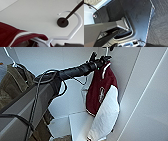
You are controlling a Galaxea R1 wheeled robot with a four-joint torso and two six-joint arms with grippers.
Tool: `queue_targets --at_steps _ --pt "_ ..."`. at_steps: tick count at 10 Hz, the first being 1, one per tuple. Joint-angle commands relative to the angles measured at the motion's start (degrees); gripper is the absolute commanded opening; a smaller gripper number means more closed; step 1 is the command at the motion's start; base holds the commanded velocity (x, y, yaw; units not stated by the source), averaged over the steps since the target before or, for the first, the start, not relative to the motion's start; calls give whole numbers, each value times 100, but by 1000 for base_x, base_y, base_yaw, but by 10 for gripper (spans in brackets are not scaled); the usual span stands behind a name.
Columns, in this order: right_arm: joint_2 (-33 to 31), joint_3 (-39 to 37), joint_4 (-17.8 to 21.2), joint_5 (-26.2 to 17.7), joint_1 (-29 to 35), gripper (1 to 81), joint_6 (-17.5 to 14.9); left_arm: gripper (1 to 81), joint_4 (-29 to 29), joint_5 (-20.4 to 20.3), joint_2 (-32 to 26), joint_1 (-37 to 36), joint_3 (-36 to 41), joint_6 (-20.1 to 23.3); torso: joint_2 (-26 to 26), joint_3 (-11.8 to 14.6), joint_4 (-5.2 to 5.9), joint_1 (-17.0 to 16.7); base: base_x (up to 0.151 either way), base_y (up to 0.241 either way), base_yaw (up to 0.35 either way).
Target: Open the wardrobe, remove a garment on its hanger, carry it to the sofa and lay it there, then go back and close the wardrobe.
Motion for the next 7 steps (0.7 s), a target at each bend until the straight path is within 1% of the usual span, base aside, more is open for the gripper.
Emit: queue_targets --at_steps 1,2,5,7 --pt "33 18 86 -378 153 811 0 811 9 -171 325 -1147 81 -5 0 0 0 0 0 0 0" --pt "33 18 86 -378 153 811 0 10 9 -197 325 -1147 81 -5 0 0 0 0 0 0 0" --pt "33 18 86 -378 145 811 0 10 26 -197 325 -1147 125 -5 2 0 0 2 0 0 0" --pt "33 18 86 -378 153 811 0 10 17 -206 325 -1295 187 -5 2 0 0 2 0 0 0"
